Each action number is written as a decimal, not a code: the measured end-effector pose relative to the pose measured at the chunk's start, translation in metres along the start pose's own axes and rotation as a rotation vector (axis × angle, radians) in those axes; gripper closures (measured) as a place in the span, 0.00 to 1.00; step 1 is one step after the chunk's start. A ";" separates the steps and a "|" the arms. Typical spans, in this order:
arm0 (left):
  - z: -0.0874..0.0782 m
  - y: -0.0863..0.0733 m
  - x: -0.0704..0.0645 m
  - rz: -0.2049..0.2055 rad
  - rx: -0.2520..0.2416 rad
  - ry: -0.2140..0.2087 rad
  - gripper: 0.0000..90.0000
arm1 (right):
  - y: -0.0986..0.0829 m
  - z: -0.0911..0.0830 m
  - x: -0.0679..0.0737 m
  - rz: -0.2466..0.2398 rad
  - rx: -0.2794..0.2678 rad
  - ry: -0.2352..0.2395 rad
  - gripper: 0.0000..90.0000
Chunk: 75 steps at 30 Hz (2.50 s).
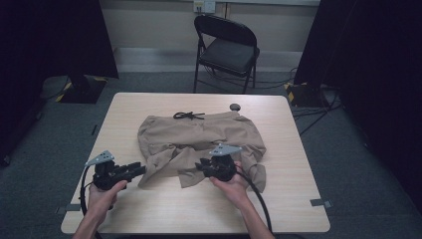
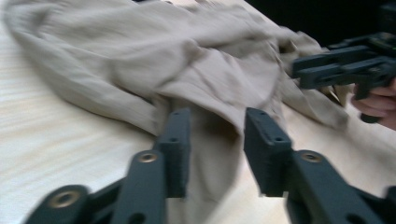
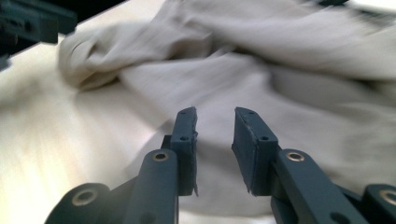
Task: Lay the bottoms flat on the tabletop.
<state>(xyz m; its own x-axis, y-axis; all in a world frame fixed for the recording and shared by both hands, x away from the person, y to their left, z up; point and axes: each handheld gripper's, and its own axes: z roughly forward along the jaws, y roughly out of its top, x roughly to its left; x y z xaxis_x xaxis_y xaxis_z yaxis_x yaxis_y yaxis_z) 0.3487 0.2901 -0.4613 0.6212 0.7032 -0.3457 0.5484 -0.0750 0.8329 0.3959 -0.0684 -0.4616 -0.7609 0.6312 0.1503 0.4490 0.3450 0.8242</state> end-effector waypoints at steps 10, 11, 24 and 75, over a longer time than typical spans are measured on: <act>0.026 -0.009 0.008 0.016 0.123 0.111 0.74 | -0.022 0.033 0.019 -0.040 0.099 0.004 0.63; 0.023 -0.007 0.011 0.005 0.097 0.099 0.86 | -0.024 0.035 0.017 -0.045 0.108 -0.007 0.70; -0.003 0.006 0.036 -0.079 -0.020 0.089 0.99 | -0.012 -0.009 -0.023 0.012 0.016 -0.063 1.00; -0.023 -0.032 -0.001 0.090 0.130 0.022 0.97 | -0.045 -0.026 0.037 -0.100 0.095 0.125 0.98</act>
<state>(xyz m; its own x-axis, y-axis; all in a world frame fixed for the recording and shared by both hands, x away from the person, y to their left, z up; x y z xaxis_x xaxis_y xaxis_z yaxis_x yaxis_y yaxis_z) 0.3176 0.3085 -0.4781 0.6594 0.7047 -0.2618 0.5599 -0.2280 0.7966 0.3354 -0.0786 -0.4794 -0.8536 0.5013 0.1418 0.4059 0.4694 0.7842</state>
